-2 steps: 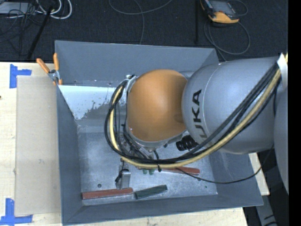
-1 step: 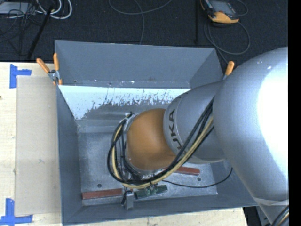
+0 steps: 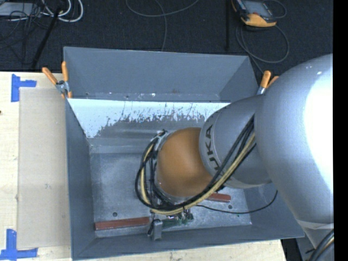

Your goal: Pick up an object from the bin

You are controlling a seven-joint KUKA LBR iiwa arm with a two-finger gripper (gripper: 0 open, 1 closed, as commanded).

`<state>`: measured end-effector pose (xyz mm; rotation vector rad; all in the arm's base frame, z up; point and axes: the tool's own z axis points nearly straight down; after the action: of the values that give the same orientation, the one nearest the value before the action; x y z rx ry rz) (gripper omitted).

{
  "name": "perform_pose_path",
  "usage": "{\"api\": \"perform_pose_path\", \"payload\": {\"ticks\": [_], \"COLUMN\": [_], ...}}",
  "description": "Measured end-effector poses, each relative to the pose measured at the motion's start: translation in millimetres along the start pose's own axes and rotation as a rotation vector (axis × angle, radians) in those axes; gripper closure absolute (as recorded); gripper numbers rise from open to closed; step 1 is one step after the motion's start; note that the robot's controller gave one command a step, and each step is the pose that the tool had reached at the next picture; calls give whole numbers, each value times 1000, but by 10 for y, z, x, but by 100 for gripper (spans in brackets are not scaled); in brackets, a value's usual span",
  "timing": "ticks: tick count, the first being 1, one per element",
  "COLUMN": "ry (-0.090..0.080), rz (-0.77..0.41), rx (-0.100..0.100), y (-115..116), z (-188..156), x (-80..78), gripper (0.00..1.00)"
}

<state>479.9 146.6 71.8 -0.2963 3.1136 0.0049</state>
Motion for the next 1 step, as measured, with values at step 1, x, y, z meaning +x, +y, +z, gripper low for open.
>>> {"api": "perform_pose_path", "payload": {"ticks": [1], "ry": [14], "rz": [0], "rx": [1], "y": [3], "z": [18], "x": [39], "gripper": [100]}}
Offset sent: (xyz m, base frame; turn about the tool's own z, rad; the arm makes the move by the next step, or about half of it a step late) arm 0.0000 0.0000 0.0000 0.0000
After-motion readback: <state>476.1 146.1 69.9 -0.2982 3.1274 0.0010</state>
